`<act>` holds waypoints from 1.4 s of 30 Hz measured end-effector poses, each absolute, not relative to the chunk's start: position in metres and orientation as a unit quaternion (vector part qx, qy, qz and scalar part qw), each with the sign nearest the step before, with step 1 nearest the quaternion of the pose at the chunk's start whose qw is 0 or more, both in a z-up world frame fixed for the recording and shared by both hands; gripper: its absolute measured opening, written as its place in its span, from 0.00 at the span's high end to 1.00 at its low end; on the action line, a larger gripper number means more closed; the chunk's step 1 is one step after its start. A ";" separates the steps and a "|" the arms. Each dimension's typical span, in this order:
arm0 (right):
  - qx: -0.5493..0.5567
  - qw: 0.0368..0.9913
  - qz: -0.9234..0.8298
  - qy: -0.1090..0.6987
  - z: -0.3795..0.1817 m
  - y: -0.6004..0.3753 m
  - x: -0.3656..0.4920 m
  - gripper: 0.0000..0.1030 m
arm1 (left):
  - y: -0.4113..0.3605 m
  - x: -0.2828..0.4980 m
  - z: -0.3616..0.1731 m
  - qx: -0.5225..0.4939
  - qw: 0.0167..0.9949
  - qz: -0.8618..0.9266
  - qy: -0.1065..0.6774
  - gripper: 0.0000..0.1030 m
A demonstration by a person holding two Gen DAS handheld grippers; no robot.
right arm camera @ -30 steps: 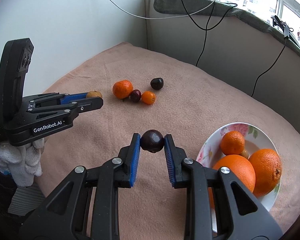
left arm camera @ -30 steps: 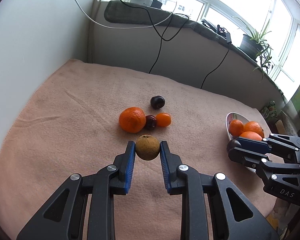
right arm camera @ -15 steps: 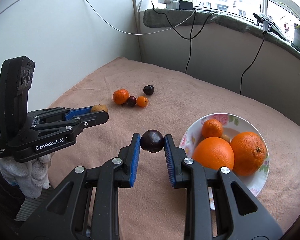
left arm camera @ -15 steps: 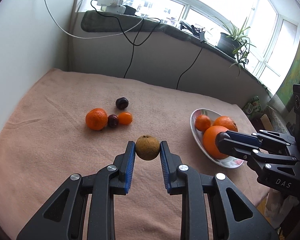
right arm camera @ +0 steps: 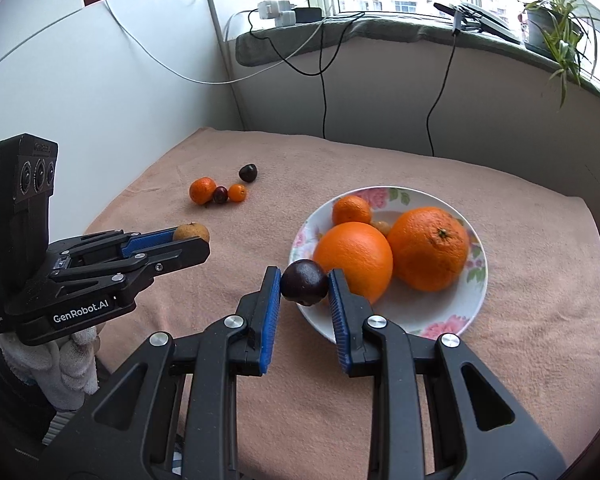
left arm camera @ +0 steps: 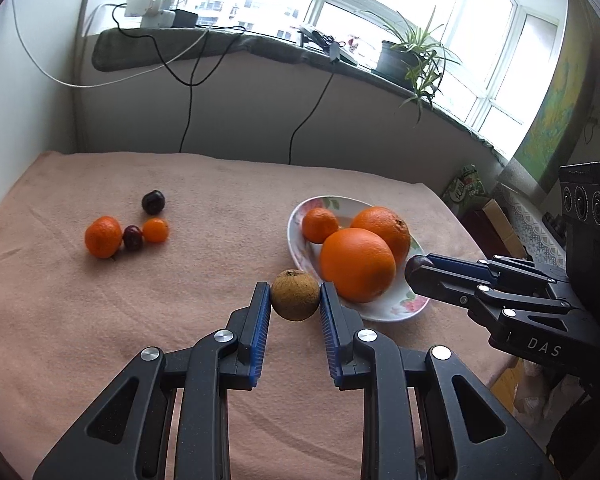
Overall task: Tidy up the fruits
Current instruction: 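Lower both fruits into the plate and open both grippers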
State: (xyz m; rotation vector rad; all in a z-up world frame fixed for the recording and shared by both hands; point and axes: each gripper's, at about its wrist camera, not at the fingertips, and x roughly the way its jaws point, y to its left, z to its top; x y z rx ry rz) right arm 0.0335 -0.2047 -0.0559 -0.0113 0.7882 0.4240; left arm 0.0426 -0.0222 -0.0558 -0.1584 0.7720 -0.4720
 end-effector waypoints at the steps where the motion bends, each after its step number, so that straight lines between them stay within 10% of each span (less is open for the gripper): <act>1: -0.002 0.902 0.201 0.382 -0.056 -0.209 0.033 0.75 | -0.027 0.043 -0.055 -0.075 0.895 -0.233 0.373 0.77; 42: 0.055 0.893 0.166 0.415 -0.095 -0.291 0.065 0.75 | -0.148 0.047 -0.066 0.010 0.870 -0.294 0.395 0.77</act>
